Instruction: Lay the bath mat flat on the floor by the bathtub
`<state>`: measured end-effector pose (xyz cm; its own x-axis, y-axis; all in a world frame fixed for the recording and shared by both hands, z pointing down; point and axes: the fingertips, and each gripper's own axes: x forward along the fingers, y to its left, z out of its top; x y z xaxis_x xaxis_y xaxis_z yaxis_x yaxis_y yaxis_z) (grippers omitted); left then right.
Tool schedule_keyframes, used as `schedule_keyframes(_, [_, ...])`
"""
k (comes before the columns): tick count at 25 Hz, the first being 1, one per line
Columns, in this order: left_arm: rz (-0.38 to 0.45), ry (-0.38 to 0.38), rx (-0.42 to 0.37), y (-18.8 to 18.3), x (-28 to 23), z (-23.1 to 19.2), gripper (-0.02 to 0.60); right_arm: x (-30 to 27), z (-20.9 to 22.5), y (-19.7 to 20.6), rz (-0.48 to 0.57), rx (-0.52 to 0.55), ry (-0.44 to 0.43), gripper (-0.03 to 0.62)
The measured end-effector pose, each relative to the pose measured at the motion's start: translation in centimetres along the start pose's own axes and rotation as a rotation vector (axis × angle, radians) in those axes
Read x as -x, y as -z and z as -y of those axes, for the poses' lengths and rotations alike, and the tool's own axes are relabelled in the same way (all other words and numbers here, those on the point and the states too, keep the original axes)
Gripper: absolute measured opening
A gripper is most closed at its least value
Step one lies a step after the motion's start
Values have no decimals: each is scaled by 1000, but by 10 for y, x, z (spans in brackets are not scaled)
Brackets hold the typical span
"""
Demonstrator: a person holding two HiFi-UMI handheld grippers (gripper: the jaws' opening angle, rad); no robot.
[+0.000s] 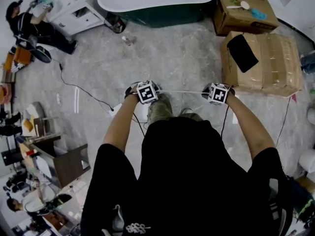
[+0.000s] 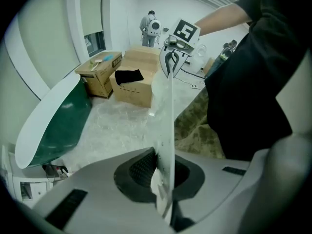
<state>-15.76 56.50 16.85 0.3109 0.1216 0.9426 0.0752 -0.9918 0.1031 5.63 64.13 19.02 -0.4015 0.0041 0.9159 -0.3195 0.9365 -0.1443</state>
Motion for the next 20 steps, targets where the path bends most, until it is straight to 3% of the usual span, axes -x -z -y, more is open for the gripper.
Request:
schedule_keyframes(10, [24, 27, -19, 9, -10, -46, 25, -4, 44, -13, -5, -54, 38, 29])
schedule_keyframes(20, [103, 69, 7, 11, -13, -139, 25, -7, 124, -38, -53, -121, 10, 28])
